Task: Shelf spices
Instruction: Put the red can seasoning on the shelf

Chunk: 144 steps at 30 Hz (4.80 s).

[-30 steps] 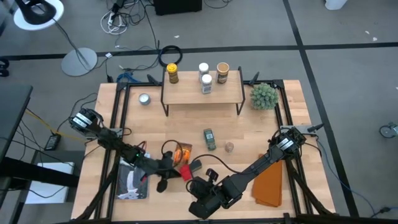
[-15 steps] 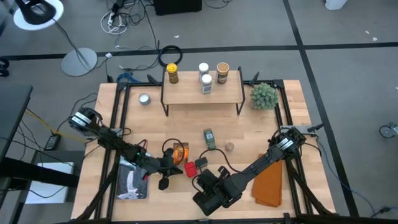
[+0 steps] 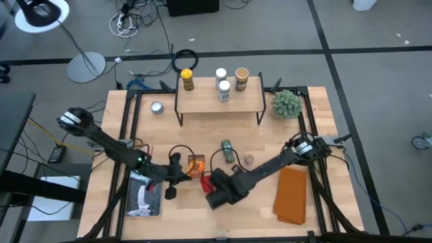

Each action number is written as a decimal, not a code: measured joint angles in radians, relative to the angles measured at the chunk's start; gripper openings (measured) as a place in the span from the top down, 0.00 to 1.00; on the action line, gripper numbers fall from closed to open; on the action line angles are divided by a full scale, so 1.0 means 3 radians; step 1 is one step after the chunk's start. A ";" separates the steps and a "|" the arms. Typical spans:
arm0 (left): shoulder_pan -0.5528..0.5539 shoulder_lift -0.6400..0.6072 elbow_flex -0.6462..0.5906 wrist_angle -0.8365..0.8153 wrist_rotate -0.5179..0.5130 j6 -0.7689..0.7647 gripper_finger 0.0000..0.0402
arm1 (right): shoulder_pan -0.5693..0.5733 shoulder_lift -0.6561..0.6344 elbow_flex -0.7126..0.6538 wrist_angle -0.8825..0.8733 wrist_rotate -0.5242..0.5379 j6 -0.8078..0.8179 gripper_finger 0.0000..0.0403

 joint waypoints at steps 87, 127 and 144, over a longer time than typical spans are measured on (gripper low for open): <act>-0.0080 -0.1388 -0.1180 0.0327 0.0157 -0.0332 1.00 | -0.0533 0.0004 0.0100 0.0362 -0.1261 0.0313 0.24; -0.0080 -0.1387 -0.1180 0.0351 0.0170 -0.0278 1.00 | -0.0713 -0.0003 0.0451 -0.0329 -0.1234 -0.1288 0.24; -0.0079 -0.1387 -0.1180 0.0326 0.0149 -0.0164 1.00 | -0.0685 -0.0002 0.0450 -0.0332 -0.1507 -0.1388 0.24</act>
